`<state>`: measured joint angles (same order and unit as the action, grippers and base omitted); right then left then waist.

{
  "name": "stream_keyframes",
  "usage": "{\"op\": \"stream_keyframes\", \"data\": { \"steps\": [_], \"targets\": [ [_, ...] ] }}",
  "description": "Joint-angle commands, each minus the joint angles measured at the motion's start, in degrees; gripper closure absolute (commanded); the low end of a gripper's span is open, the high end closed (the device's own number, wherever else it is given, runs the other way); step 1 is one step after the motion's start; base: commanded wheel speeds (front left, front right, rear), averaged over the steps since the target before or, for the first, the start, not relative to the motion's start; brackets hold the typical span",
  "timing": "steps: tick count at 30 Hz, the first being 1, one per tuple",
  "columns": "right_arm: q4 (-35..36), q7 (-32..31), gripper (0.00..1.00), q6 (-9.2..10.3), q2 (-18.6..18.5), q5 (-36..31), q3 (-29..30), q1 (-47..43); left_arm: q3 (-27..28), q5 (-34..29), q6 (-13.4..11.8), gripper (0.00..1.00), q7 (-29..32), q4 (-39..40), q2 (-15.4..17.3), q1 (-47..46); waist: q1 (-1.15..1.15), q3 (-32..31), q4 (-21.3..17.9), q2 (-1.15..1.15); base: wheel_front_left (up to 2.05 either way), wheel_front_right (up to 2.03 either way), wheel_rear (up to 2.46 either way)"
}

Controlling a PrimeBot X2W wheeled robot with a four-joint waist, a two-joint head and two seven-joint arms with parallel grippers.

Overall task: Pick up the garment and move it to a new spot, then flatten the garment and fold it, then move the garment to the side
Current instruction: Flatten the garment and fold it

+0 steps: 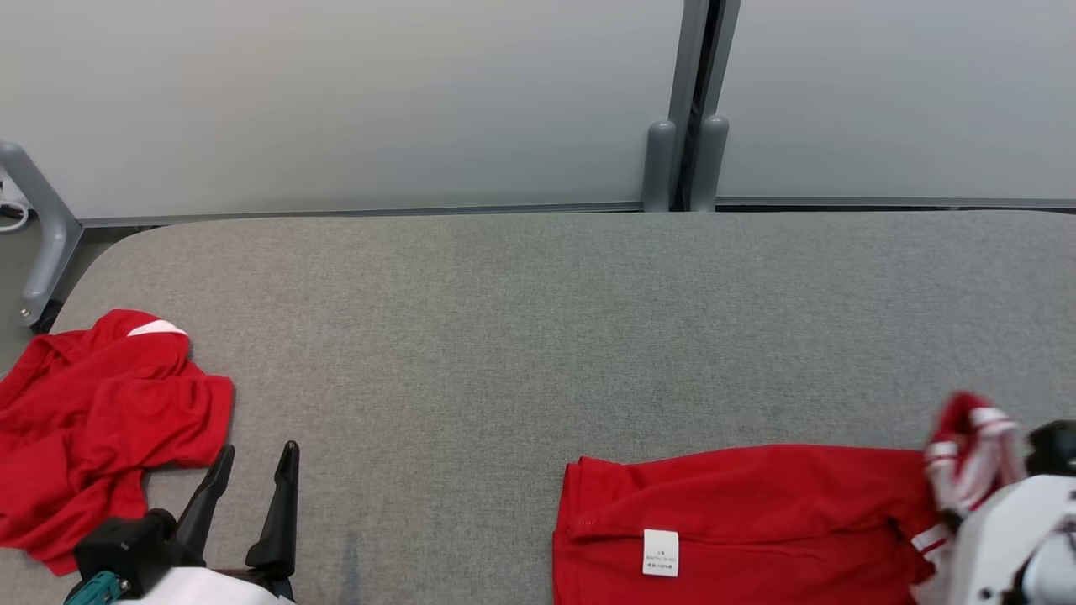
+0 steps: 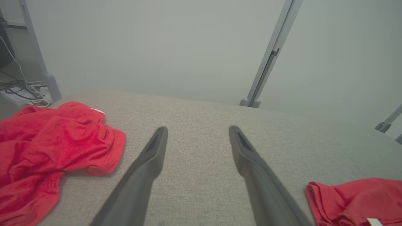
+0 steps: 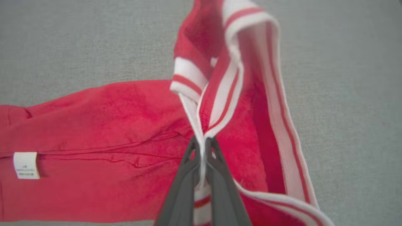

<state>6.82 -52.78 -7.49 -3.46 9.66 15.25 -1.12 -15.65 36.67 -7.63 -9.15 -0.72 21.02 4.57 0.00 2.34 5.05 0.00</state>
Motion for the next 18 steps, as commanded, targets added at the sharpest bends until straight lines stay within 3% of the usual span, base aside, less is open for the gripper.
{"op": "stream_keyframes", "data": {
  "steps": [1, 7, 18],
  "targets": [
    [1.92, -0.77, 1.00, -0.01, 0.00, 1.60, -2.46, -1.33, 0.22, 0.24, -0.09, 0.00, -0.37, -0.02, 0.31, 0.56, 0.00, -0.10, -0.17, 0.00, 0.00, 0.00, 0.00],
    [5.57, -0.75, 1.00, -0.02, 0.38, 7.13, -14.01, -3.35, 0.00, 0.59, 0.07, 0.00, -0.77, -0.23, -0.14, 0.26, 0.00, 0.24, -0.39, 0.00, 0.00, 0.00, 0.00],
    [-6.32, 6.48, 1.00, -0.02, 0.43, 11.11, -26.14, 2.85, -1.83, 0.16, 1.22, 0.00, -0.73, -1.91, -0.68, -1.75, 0.00, 0.81, 3.20, 0.00, 0.00, 0.00, 0.00]
  ]
}}
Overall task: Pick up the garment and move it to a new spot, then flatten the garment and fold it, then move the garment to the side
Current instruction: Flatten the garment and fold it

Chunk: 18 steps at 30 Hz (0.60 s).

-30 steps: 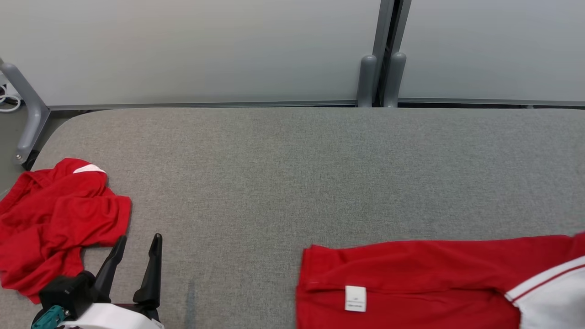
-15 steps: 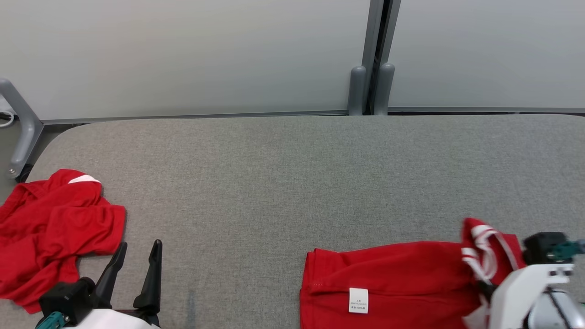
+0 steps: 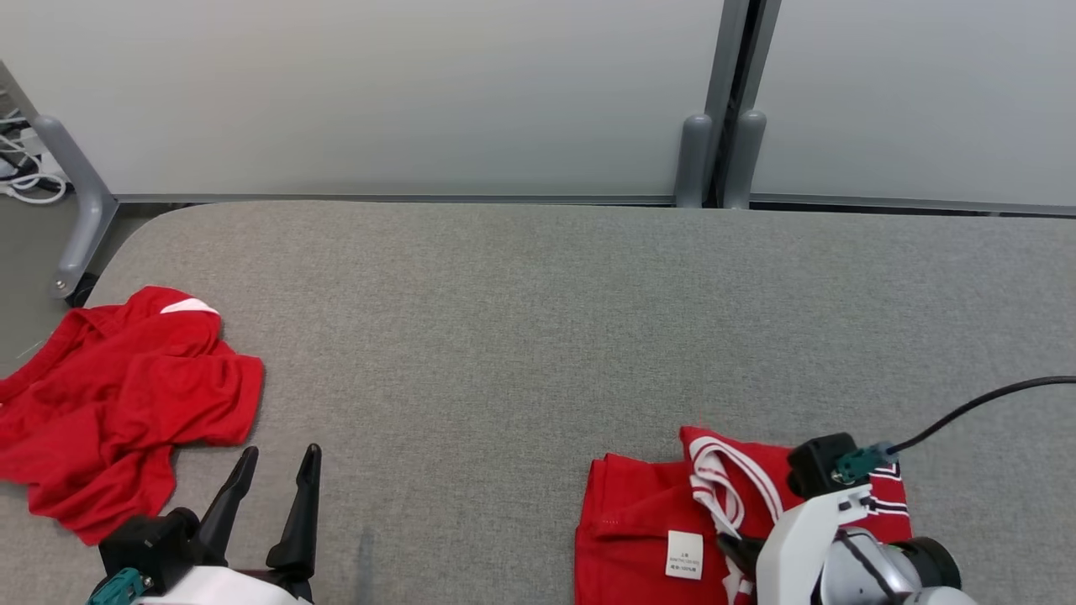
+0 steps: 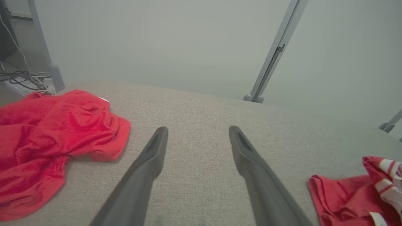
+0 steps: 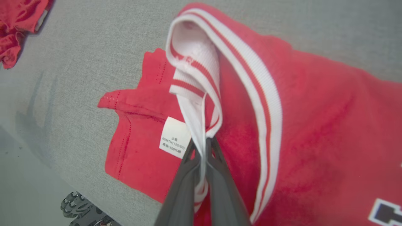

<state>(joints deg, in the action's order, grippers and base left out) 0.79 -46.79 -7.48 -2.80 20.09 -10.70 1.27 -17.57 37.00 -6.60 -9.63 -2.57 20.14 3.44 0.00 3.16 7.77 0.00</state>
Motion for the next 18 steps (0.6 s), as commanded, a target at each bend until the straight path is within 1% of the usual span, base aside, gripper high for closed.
{"op": "stream_keyframes", "data": {
  "steps": [1, 5, 12, 18],
  "targets": [
    [-1.22, 0.77, 1.00, -0.03, -0.22, 0.93, -1.31, 1.02, 0.03, -0.22, 0.21, 0.00, -0.28, -0.18, 0.25, -0.65, 0.00, -0.01, 0.85, 0.00, 0.00, 0.00, 0.00],
    [-4.67, 2.73, 1.00, -0.03, -0.23, 2.66, -4.84, 2.97, -0.23, -0.55, 0.14, 0.00, -0.58, -0.56, 0.27, -0.83, 0.00, -0.27, 2.03, 0.00, 0.00, 0.00, 0.00],
    [-9.88, 6.29, 1.00, -0.03, -0.19, 5.98, -8.82, 6.01, -0.49, -0.50, 0.23, 0.00, -0.79, -0.91, 0.33, -0.82, 0.00, -0.82, 3.37, 0.00, 0.00, 0.00, 0.00],
    [-12.91, 8.29, 1.00, -0.03, -0.22, 7.55, -10.36, 7.67, -0.66, -0.13, 0.30, 0.00, -0.82, -1.07, 0.35, -0.60, 0.00, -1.01, 4.15, 0.00, 0.00, 0.00, 0.00]
  ]
}}
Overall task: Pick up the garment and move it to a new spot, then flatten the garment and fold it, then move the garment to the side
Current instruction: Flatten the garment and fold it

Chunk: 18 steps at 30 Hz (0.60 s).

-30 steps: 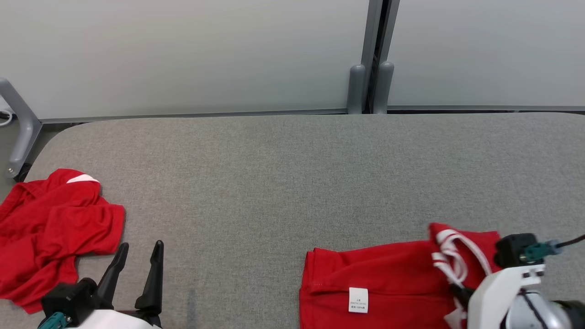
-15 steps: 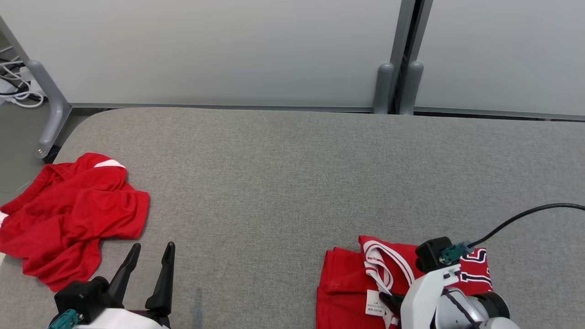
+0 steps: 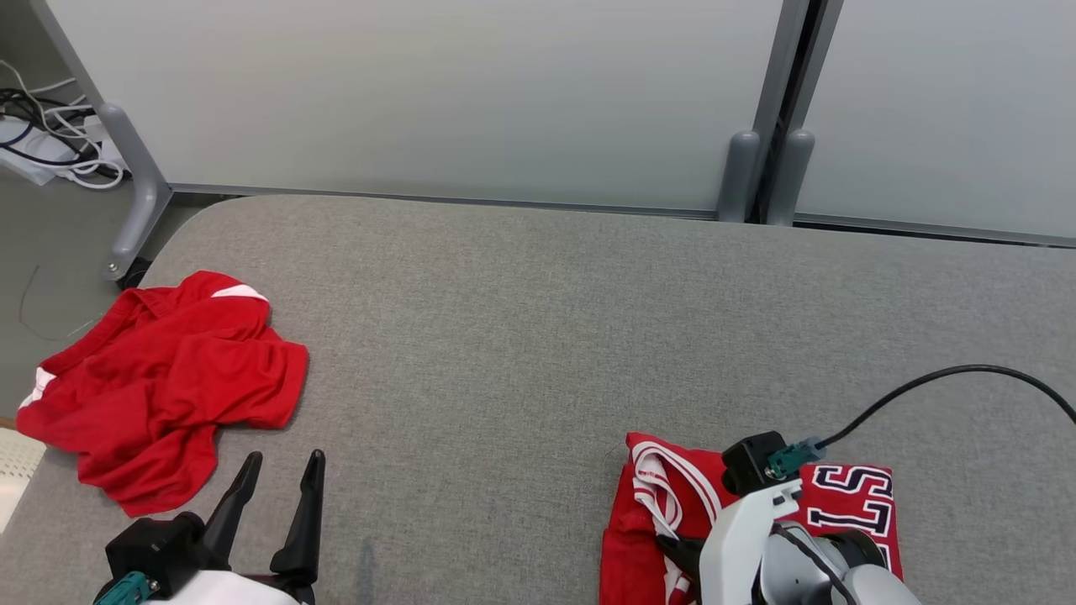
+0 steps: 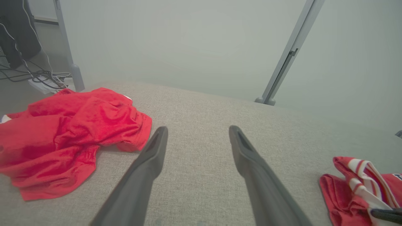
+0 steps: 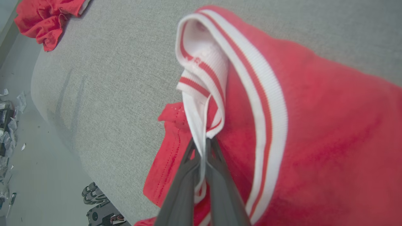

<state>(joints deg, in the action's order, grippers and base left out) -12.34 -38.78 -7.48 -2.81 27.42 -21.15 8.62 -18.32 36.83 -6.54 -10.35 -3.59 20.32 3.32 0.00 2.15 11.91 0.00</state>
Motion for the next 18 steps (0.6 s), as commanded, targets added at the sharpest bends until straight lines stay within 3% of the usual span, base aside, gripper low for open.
{"op": "stream_keyframes", "data": {
  "steps": [1, 14, 15, 16, 18],
  "targets": [
    [-0.40, 0.53, 1.00, -0.03, -0.19, 0.39, -0.23, 0.70, 0.03, 0.11, 0.25, 0.00, -0.04, -0.09, 0.13, -0.47, 0.00, 0.01, 0.16, 0.00, 0.00, 0.00, 0.00],
    [-5.56, 3.81, 1.00, -0.04, -0.23, 2.11, -4.12, 3.94, -0.34, 0.47, 0.09, 0.00, -0.31, -0.51, -0.21, -1.59, 0.00, 0.59, 1.15, 0.00, 0.00, 0.00, 0.00],
    [-5.51, 4.50, 0.57, -0.04, -0.21, 2.69, -4.15, 4.05, -0.36, 0.45, 0.10, 0.00, -0.27, -0.56, -0.17, -1.61, 0.00, 0.60, 1.12, 0.00, 0.00, 0.00, 0.00],
    [-5.69, 5.02, 0.00, -0.03, -0.23, 3.95, -3.88, 3.91, -0.34, 0.49, 0.12, 0.00, -0.31, -0.61, -0.12, -1.64, 0.00, 0.58, 1.06, 0.00, 0.00, 0.00, 0.00],
    [-5.35, 5.68, 0.00, -0.04, -0.14, 6.71, -4.63, 3.99, -0.27, 0.59, 0.14, 0.00, -0.38, -0.76, 0.03, -1.58, 0.00, 0.41, 0.88, 0.00, 0.00, 0.00, 0.00]
  ]
}}
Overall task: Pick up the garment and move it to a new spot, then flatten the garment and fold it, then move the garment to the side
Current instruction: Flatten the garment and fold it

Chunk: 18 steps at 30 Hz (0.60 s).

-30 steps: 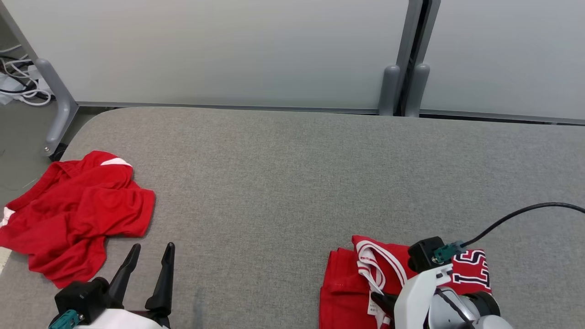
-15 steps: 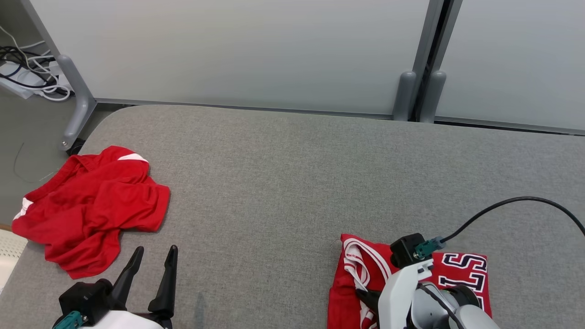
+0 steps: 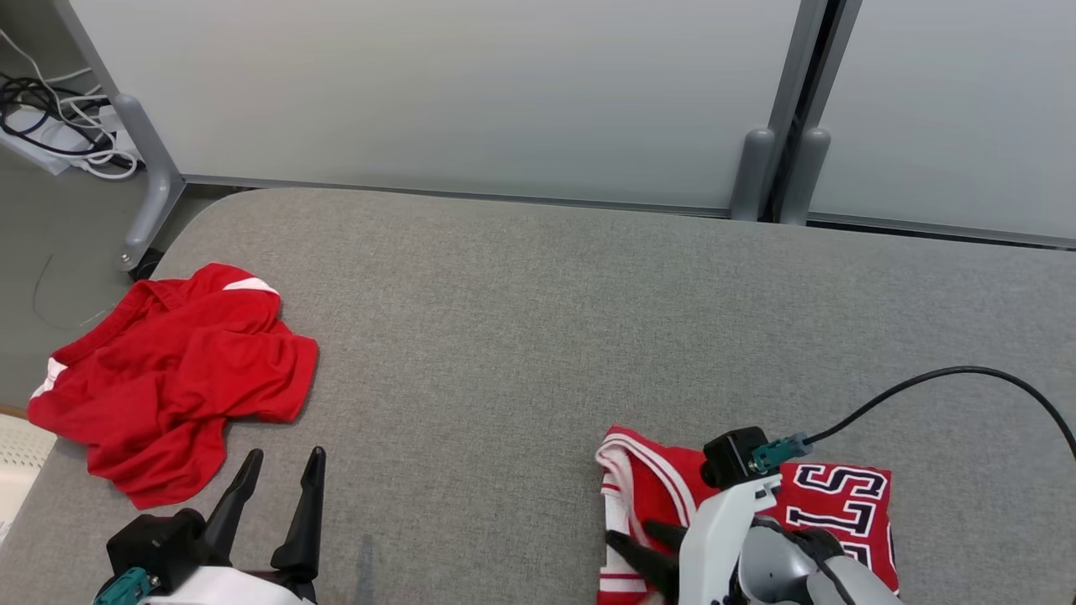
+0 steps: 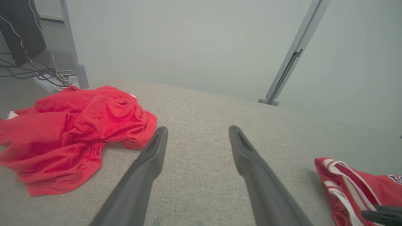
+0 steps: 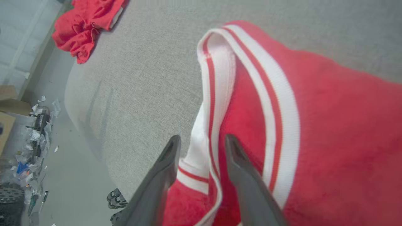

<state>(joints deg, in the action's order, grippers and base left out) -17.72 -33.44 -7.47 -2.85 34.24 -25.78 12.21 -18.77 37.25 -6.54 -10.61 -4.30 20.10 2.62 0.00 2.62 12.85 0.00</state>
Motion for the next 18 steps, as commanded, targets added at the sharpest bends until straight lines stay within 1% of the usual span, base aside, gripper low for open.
{"op": "stream_keyframes", "data": {
  "steps": [1, 2, 4, 7, 10, 12, 14, 16, 18],
  "targets": [
    [0.40, 0.74, 0.00, -0.04, -0.15, 1.57, -0.06, 0.47, 0.28, 0.19, 0.09, 0.00, -0.22, -0.10, 0.33, -0.73, 0.00, -0.21, -0.22, 0.00, 0.00, 0.00, 0.00],
    [1.35, 1.68, 0.00, -0.04, -0.23, 4.30, 0.06, 0.70, 0.52, 0.43, -0.08, 0.00, -0.37, -0.09, 0.45, -0.30, 0.00, -0.55, -0.64, 0.00, 0.00, 0.00, 0.00],
    [2.29, 2.65, 0.00, -0.04, -0.24, 6.51, 0.70, 0.83, 0.58, 0.51, -0.18, 0.00, -0.42, -0.04, 0.56, 0.11, 0.00, -1.02, -1.16, 0.00, 0.00, 0.00, 0.00],
    [4.45, 4.74, 0.00, -0.04, -0.26, 7.02, 3.76, 0.57, 0.53, 0.47, -0.35, 0.00, -0.44, 0.15, 0.71, 0.45, 0.00, -1.89, -1.97, 0.00, 0.00, 0.00, 0.00],
    [7.95, 7.98, 0.00, -0.05, -0.22, 3.48, 8.65, -0.93, 0.75, 0.43, -0.64, 0.00, -0.97, 0.44, 0.60, 1.01, 0.00, -3.03, -2.83, 0.00, 0.00, 0.00, 0.00],
    [10.61, 10.05, 0.00, -0.04, -0.25, -2.14, 12.45, -2.86, 0.67, 0.25, -0.78, 0.00, -1.17, 0.59, 0.65, 1.63, 0.00, -3.96, -3.56, 0.00, 0.00, 0.00, 0.00],
    [13.83, 10.67, 0.00, -0.04, -0.26, -7.87, 15.77, -5.58, 0.76, -0.01, -0.55, 0.00, -1.88, 1.16, 0.54, 1.80, 0.00, -4.77, -4.40, 0.00, 0.00, 0.00, 0.00],
    [17.72, 11.89, 0.00, -0.06, -0.31, -11.23, 19.52, -8.35, 1.19, -0.34, -0.69, 0.00, -2.64, 1.46, 0.30, 2.29, 0.00, -5.44, -5.40, 0.00, 0.00, 0.00, 0.00],
    [20.76, 13.49, 0.00, -0.07, -0.15, -12.77, 22.19, -11.44, 1.61, -0.36, -0.49, 0.00, -3.24, 1.37, -0.20, 2.75, 0.00, -5.98, -6.57, 0.00, 0.00, 0.00, 0.00]
  ]
}}
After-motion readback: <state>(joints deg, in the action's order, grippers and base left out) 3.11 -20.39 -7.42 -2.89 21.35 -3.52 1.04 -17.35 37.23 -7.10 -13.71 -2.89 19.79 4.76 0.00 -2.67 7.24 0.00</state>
